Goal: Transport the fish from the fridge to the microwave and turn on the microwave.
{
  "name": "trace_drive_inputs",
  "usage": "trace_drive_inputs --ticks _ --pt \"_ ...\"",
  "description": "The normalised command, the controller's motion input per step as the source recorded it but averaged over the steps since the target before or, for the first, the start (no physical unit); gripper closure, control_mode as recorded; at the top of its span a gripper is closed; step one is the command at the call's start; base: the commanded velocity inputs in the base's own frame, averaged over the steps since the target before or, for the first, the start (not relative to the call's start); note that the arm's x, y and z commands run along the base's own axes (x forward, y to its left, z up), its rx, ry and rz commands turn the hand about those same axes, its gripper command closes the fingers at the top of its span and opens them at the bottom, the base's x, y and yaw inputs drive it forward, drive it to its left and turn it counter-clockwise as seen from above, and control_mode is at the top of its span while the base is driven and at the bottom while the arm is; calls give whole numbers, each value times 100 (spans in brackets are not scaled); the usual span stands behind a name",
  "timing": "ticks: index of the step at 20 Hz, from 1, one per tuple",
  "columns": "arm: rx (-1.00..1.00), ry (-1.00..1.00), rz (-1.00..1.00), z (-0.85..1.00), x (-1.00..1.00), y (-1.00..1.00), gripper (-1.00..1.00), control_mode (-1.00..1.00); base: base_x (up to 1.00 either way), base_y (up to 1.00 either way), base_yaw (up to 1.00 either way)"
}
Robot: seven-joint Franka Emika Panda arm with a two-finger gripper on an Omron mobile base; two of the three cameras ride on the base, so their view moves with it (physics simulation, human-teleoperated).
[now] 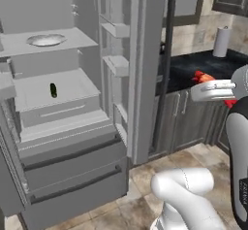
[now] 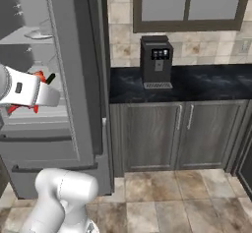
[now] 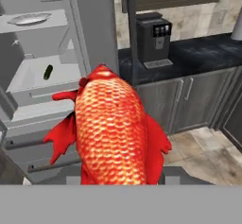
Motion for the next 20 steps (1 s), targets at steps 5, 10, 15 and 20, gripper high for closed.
trace_drive_inputs --ticks 5,10,15,20 --pt "0 0 0 0 0 0 100 100 0 -64 -30" --pt "0 0 0 0 0 0 100 100 0 -63 -31" --pt "0 0 0 0 0 0 100 100 0 -62 -30" --pt "0 0 0 0 0 0 100 100 -1 -58 -30"
